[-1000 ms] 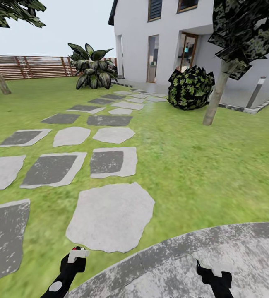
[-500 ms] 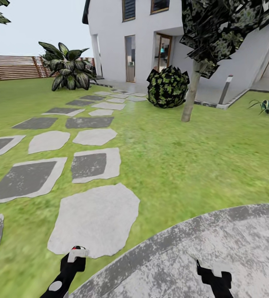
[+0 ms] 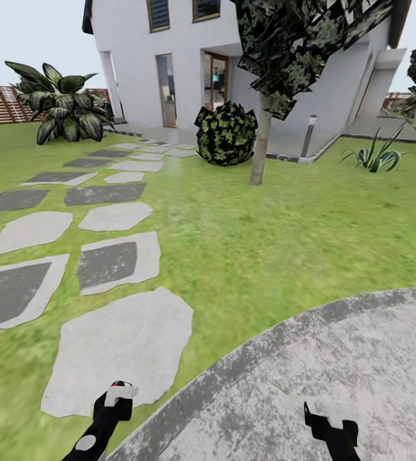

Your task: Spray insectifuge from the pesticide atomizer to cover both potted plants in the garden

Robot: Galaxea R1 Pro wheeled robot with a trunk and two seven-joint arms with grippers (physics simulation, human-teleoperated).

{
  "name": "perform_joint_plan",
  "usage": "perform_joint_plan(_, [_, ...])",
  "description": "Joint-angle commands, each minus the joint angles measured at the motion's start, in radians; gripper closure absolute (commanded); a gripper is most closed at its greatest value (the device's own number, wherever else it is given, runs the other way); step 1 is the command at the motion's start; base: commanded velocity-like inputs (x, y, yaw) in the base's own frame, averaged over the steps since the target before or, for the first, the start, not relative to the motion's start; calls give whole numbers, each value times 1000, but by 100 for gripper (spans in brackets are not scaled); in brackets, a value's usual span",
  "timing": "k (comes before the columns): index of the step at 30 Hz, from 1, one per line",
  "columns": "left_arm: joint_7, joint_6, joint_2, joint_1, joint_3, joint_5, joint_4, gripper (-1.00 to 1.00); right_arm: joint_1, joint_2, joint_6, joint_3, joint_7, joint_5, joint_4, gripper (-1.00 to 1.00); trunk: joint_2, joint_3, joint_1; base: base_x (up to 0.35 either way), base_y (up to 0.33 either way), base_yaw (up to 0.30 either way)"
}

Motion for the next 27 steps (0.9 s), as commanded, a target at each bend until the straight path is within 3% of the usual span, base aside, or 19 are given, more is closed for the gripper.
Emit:
perform_joint_plan(1, [1,-3,-1,0,4,-7,1,100,-1,0,-3,0,-3,4,1,-100,0,-1,0,0,0,-300])
perform_joint_plan(27, [0,-3,-2,0,4,-7,1,100,-1,0,-3,0,-3,2,20,-100,0,-1,0,0,0,-300])
